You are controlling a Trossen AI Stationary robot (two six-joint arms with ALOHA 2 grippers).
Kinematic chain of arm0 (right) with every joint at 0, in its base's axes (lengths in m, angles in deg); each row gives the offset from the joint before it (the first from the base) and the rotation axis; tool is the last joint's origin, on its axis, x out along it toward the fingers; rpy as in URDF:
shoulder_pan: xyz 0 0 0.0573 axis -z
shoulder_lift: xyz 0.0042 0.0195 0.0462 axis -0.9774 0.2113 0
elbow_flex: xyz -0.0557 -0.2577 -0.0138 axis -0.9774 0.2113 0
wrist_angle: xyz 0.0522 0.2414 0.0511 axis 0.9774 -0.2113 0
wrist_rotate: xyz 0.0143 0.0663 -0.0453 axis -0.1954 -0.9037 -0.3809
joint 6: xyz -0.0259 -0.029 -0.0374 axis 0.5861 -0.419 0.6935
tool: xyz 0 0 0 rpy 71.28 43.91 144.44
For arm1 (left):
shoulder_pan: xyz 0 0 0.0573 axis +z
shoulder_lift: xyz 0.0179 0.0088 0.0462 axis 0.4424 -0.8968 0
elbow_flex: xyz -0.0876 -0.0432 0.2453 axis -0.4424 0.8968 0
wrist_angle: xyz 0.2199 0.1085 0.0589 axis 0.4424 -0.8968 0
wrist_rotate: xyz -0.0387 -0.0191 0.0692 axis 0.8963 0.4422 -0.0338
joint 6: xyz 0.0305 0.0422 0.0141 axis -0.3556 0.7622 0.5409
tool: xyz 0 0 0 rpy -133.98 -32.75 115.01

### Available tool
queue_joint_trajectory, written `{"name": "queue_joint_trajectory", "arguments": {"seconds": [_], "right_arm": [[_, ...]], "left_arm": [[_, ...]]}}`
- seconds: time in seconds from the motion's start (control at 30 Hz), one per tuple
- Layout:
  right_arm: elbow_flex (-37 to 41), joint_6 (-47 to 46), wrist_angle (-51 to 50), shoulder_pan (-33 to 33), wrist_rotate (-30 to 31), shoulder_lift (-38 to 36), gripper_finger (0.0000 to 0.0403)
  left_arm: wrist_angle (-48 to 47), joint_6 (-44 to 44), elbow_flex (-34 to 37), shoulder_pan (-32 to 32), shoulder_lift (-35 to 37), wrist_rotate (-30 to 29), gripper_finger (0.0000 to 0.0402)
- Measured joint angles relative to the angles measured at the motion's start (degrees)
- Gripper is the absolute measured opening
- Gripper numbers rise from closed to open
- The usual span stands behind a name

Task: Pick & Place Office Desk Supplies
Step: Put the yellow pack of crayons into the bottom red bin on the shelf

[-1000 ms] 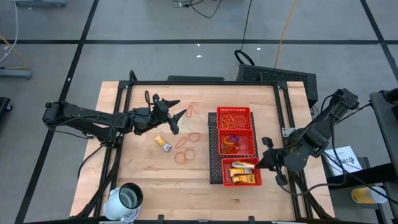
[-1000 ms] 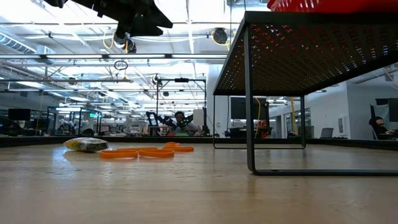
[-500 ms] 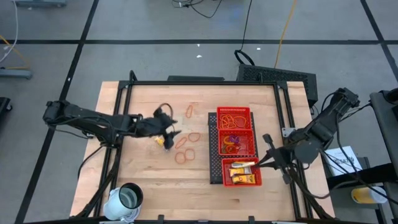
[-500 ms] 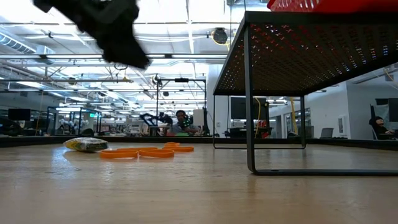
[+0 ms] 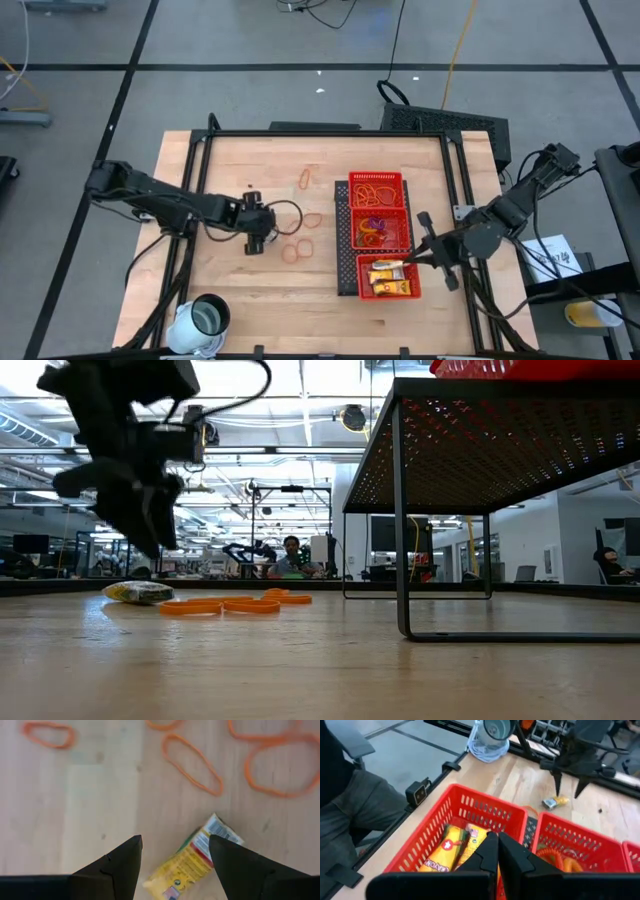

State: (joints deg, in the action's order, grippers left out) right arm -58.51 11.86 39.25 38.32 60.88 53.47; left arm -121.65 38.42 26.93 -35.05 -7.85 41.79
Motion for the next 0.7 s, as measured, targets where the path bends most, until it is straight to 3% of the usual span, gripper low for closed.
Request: {"name": "queue_joint_trajectory", "arguments": {"seconds": [0.37, 0.57, 0.7], "right_arm": [[0.1, -2.4, -0.5, 0.1, -0.1, -1.2, 0.0001], [0.1, -2.3, -0.7, 0.1, -0.1, -1.9, 0.0001], [0.1, -2.3, -0.7, 0.1, -0.1, -1.9, 0.0001]], "left_arm": [[-2.6, 5.4, -0.3, 0.2, -9.3, 1.2, 0.0241], [-2.7, -3.5, -0.2, 0.3, -9.7, 3.3, 0.0241], [1.0, -12.1, 0.0, 1.2, -9.6, -2.9, 0.0241]]}}
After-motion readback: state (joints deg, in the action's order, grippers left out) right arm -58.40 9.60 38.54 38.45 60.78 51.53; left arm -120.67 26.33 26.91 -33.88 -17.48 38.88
